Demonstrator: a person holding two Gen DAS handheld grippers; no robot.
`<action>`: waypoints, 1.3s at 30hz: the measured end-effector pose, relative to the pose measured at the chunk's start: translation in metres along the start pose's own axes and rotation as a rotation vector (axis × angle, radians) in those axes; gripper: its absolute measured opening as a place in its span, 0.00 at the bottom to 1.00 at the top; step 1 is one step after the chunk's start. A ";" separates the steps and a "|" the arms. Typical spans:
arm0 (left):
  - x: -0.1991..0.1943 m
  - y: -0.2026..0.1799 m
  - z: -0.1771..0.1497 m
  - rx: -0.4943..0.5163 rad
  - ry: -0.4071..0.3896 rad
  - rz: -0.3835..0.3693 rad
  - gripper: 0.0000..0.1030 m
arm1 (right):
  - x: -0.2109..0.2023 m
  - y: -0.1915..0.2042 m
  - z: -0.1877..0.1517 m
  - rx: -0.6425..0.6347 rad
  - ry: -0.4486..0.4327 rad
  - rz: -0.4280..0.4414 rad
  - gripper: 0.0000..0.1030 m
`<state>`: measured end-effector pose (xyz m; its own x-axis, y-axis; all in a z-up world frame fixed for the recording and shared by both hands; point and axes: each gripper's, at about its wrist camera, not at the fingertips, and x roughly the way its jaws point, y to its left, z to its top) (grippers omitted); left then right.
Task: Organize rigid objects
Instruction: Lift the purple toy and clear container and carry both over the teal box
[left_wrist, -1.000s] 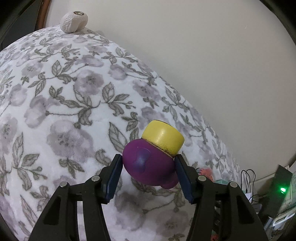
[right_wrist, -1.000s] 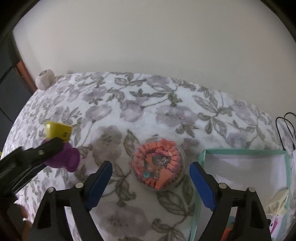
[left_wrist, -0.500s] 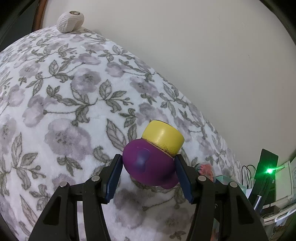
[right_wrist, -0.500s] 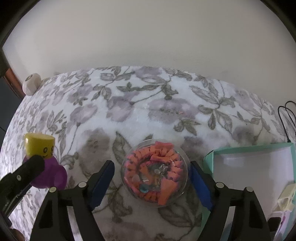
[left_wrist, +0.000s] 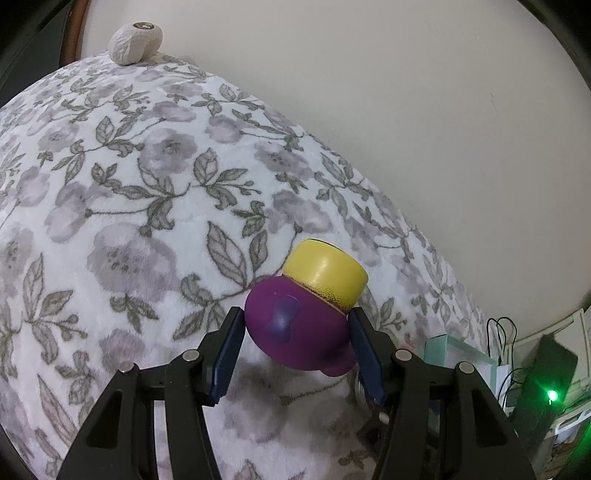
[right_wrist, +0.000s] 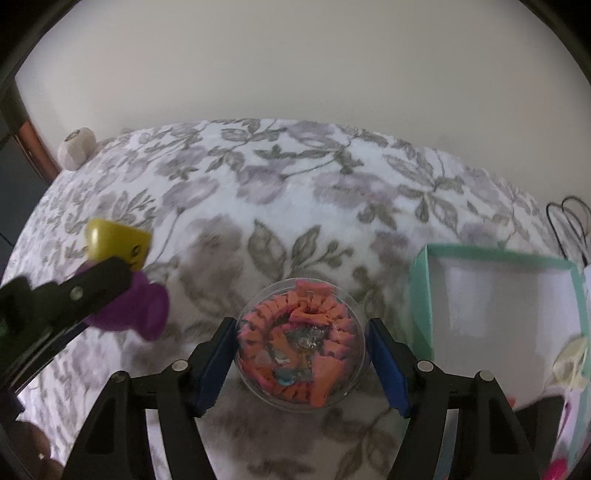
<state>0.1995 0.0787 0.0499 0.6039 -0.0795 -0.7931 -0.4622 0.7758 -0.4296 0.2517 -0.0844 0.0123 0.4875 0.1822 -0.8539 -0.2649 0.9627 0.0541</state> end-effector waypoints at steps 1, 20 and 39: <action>-0.002 -0.001 -0.001 0.003 -0.002 0.005 0.58 | -0.001 0.000 -0.002 0.004 0.000 0.006 0.71; -0.114 -0.052 -0.031 0.105 -0.086 0.016 0.57 | -0.129 -0.026 -0.054 0.112 -0.141 0.118 0.71; -0.148 -0.114 -0.123 0.322 -0.062 -0.028 0.58 | -0.188 -0.119 -0.117 0.326 -0.166 0.035 0.71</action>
<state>0.0827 -0.0748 0.1631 0.6564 -0.0732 -0.7509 -0.2213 0.9328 -0.2845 0.0943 -0.2567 0.1061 0.6182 0.2199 -0.7546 -0.0175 0.9637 0.2665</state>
